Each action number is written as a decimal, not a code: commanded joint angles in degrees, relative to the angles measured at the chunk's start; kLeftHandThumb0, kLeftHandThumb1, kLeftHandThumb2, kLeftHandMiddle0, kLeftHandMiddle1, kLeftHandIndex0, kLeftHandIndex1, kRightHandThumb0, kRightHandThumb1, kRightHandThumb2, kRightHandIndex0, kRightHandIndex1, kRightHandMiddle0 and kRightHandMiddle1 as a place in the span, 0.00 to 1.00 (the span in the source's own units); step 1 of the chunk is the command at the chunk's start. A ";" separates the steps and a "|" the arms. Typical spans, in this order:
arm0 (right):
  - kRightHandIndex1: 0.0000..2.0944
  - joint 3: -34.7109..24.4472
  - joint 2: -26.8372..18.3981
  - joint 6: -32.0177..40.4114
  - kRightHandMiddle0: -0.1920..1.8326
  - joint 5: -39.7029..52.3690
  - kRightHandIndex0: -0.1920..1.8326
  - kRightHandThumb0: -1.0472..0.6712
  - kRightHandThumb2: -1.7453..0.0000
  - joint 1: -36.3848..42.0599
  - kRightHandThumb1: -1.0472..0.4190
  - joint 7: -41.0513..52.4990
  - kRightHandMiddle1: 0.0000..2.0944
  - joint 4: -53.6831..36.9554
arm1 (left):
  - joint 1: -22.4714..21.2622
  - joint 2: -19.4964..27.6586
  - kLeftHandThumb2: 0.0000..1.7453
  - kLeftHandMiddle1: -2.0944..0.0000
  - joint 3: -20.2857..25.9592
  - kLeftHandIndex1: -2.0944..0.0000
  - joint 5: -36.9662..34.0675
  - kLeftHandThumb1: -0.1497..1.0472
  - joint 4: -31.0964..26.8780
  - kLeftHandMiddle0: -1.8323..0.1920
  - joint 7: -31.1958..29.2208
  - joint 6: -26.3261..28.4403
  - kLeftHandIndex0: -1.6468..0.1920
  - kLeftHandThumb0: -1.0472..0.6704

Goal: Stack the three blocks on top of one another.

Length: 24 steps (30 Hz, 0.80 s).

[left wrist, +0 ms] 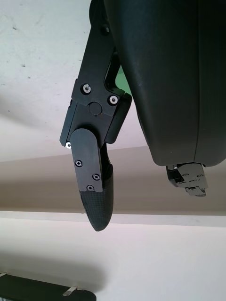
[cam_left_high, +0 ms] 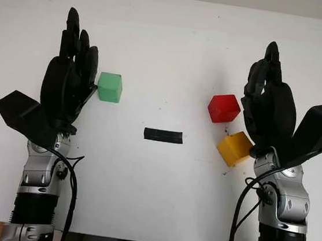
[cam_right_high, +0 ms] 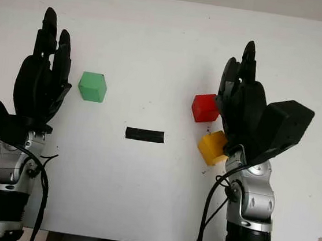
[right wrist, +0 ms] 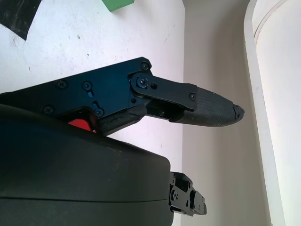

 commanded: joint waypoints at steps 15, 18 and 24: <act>0.00 -0.36 -1.39 -1.82 0.00 -0.67 0.00 0.20 0.62 -0.62 0.00 0.56 0.00 0.38 | -0.59 -0.49 0.28 0.98 -0.05 0.99 0.76 1.00 1.17 1.00 0.80 -1.68 1.00 0.20; 0.00 -0.96 -3.53 -3.28 0.01 -1.99 0.00 0.19 0.73 -2.33 0.00 0.96 0.00 0.40 | -0.76 -0.35 0.29 0.98 0.00 1.00 0.11 1.00 1.11 1.00 0.08 -1.55 1.00 0.20; 0.05 1.78 -16.86 -2.26 0.10 -13.60 0.08 0.21 0.95 -7.76 0.04 4.87 0.05 0.37 | -0.70 -0.58 0.29 0.99 -0.17 1.00 0.08 1.00 1.15 1.00 -0.12 -1.09 1.00 0.20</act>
